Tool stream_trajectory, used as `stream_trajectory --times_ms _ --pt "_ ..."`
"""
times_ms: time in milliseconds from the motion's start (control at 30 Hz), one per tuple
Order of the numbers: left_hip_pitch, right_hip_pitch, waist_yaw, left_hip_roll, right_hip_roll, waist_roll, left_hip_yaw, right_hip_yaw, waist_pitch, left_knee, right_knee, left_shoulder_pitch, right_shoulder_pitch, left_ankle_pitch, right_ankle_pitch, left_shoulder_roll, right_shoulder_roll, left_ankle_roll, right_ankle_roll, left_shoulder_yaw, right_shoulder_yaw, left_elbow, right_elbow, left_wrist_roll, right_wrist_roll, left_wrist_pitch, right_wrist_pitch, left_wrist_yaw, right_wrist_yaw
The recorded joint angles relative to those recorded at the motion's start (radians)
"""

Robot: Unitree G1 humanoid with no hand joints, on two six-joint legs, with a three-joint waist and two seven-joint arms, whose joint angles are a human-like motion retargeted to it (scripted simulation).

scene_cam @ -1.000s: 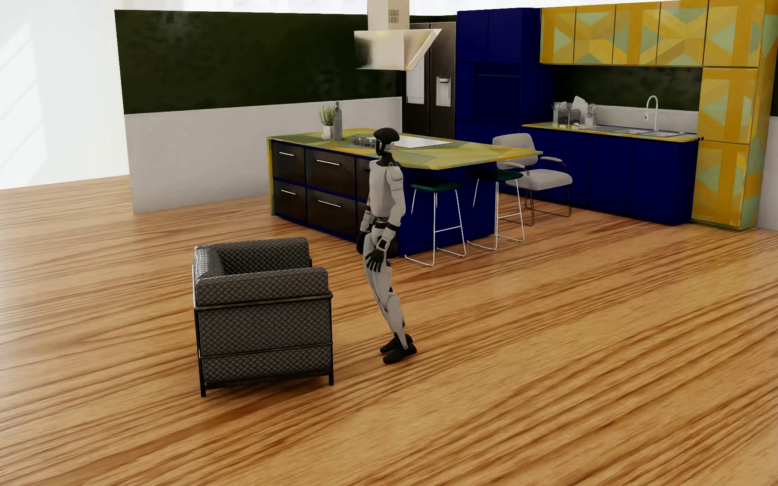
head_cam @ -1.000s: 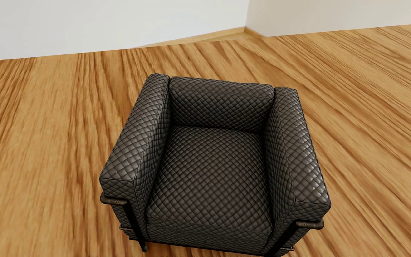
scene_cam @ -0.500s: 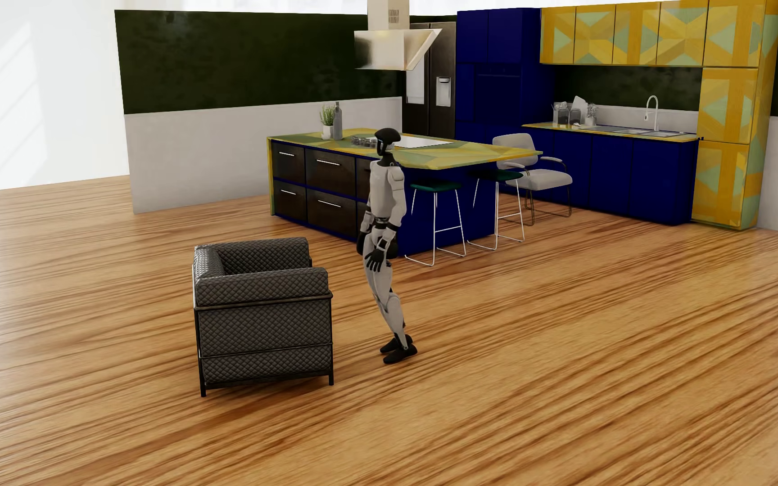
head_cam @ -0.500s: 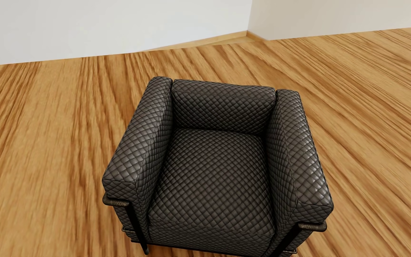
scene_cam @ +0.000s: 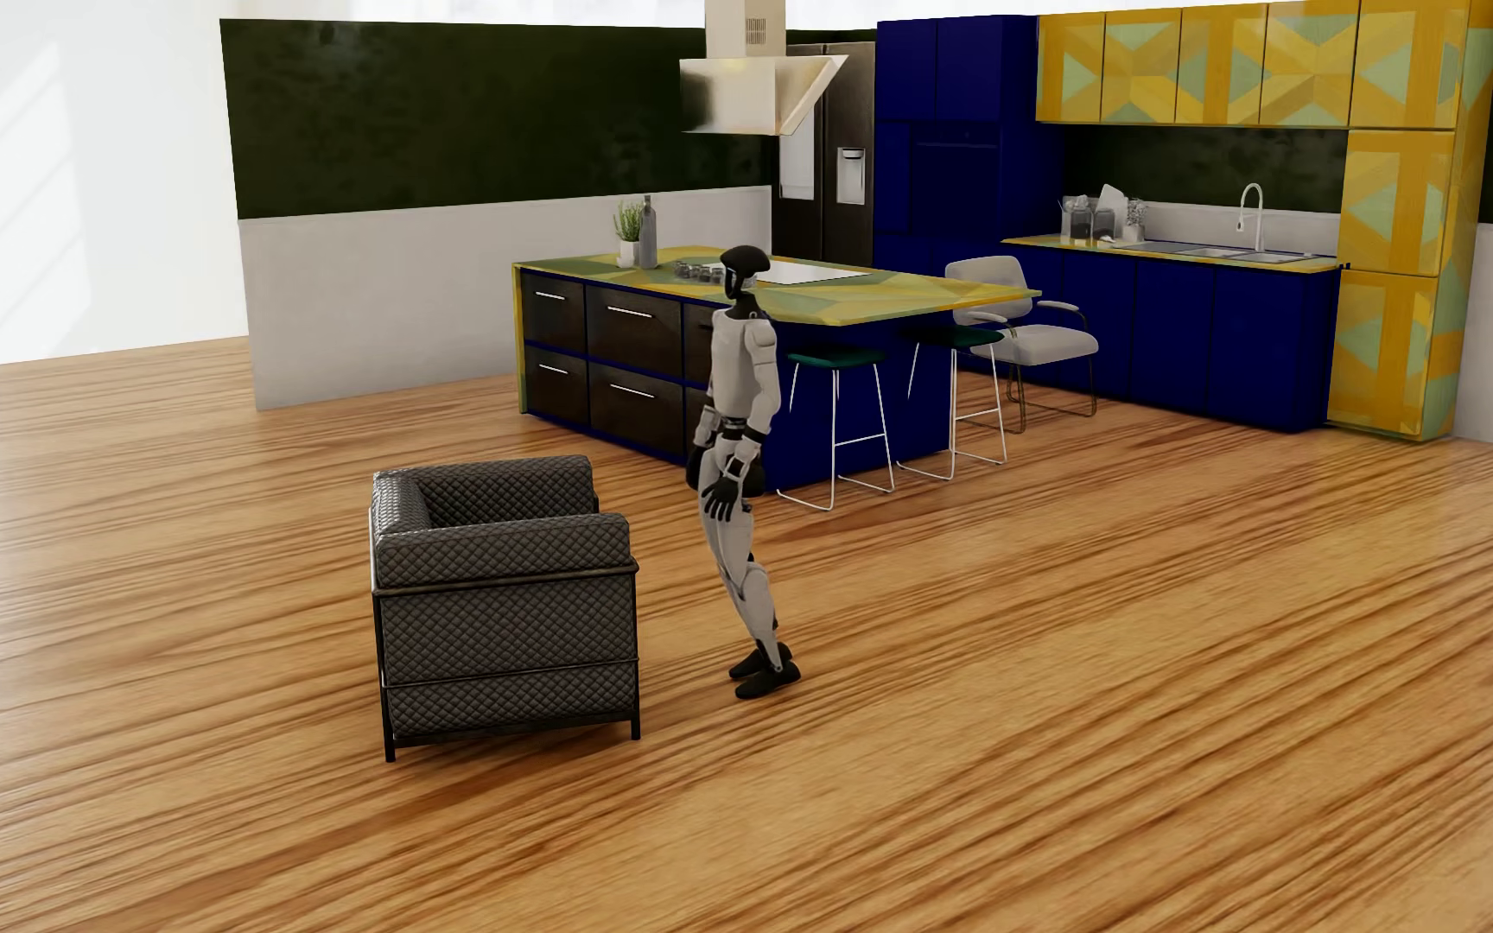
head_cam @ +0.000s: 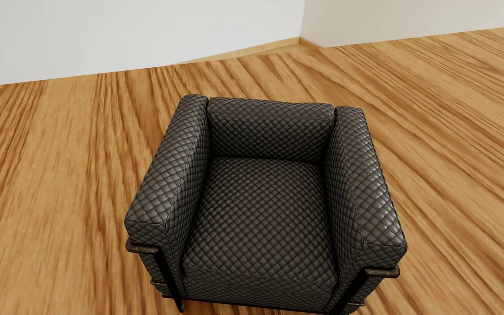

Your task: Stand still

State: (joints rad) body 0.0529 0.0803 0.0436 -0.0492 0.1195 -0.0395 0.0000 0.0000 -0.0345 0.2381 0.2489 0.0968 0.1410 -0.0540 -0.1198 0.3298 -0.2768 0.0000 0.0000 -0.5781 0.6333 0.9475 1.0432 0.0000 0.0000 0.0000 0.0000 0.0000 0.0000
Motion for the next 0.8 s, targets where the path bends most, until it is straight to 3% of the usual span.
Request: stream_trajectory --times_ms 800 --pt "0.0 0.001 0.006 -0.004 -0.004 0.0 0.0 0.0 0.007 0.01 0.013 0.01 0.004 0.017 -0.006 -0.002 0.002 0.0 0.0 -0.015 0.013 0.005 0.013 0.0 0.0 0.0 0.0 0.0 0.0"
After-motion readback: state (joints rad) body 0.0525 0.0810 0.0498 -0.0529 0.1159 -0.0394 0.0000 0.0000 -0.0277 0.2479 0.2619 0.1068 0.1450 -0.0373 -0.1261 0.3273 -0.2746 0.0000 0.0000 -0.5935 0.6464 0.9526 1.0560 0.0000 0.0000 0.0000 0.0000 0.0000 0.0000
